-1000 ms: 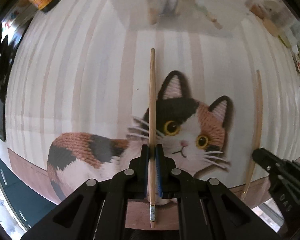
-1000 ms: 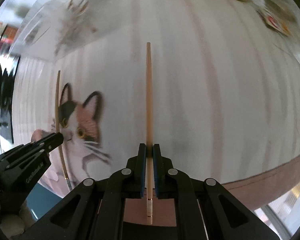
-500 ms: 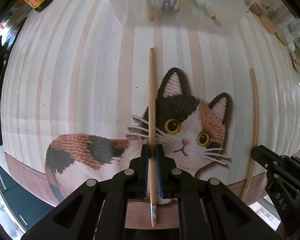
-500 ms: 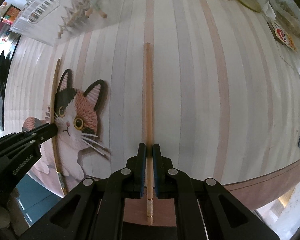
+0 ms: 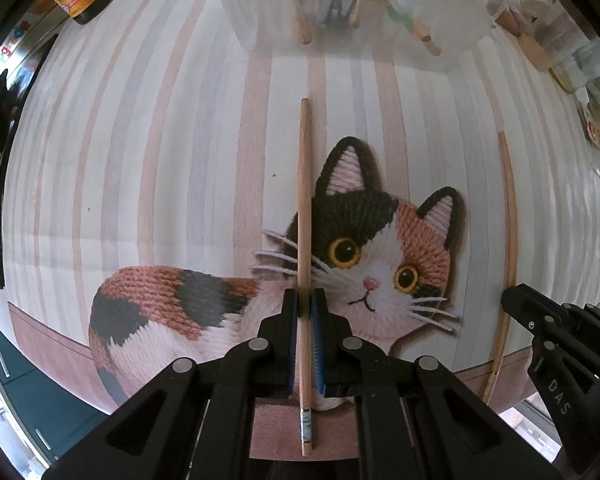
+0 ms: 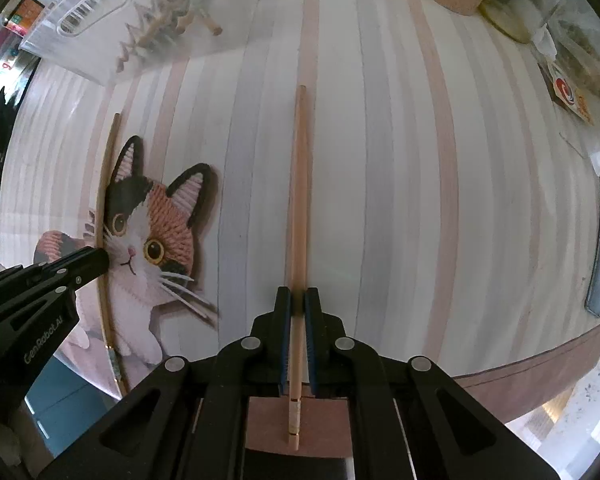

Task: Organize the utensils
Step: 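Carry both chopsticks to the clear rack and open both tools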

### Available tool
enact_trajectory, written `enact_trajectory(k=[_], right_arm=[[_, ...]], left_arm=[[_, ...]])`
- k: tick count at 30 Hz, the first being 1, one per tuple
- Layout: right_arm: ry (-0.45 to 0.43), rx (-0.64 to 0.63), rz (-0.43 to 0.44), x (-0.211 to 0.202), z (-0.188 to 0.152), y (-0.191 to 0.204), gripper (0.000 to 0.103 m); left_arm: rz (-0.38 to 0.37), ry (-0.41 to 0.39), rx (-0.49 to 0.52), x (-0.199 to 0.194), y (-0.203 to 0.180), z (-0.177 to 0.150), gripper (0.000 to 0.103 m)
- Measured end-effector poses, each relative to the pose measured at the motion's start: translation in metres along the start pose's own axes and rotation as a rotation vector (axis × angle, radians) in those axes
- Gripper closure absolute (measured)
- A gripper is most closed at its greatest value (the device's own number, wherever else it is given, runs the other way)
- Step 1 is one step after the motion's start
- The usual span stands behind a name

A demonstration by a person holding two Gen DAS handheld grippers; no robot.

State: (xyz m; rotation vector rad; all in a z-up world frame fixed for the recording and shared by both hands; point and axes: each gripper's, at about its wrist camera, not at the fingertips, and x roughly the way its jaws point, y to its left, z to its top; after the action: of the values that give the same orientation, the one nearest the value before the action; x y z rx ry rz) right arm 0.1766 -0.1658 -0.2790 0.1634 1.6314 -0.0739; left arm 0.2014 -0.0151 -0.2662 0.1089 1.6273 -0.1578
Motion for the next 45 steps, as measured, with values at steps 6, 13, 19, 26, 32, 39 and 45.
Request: enact_trajectory(k=[6,13,19,26,32,39,45], right_arm=[[-0.004,0.010,-0.010,-0.004,-0.005,0.004,0.096],[-0.018,0.008,-0.008,-0.006,-0.009,0.009,0.096],[-0.069,0.001,0.003,-0.028,-0.012,0.013,0.096],[-0.142,0.009,0.030,-0.064,-0.009,0.014,0.096],[-0.212,0.021,0.063,-0.099,-0.005,0.016,0.096],[-0.318,0.004,0.113,-0.153,0.016,0.027,0.096],[-0.400,-0.003,0.167,-0.192,0.056,0.035,0.096]], left_arm=[[0.012,-0.003,-0.019,-0.003,0.014,-0.009,0.099],[0.032,-0.041,-0.046,-0.019,0.036,-0.013,0.099],[0.063,-0.127,-0.060,-0.054,0.055,-0.015,0.099],[0.078,-0.223,-0.112,-0.105,0.083,-0.012,0.099],[0.070,-0.312,-0.150,-0.146,0.095,0.000,0.099],[-0.035,-0.419,-0.117,-0.208,0.081,0.026,0.099],[-0.153,-0.449,-0.079,-0.239,0.058,0.074,0.099]])
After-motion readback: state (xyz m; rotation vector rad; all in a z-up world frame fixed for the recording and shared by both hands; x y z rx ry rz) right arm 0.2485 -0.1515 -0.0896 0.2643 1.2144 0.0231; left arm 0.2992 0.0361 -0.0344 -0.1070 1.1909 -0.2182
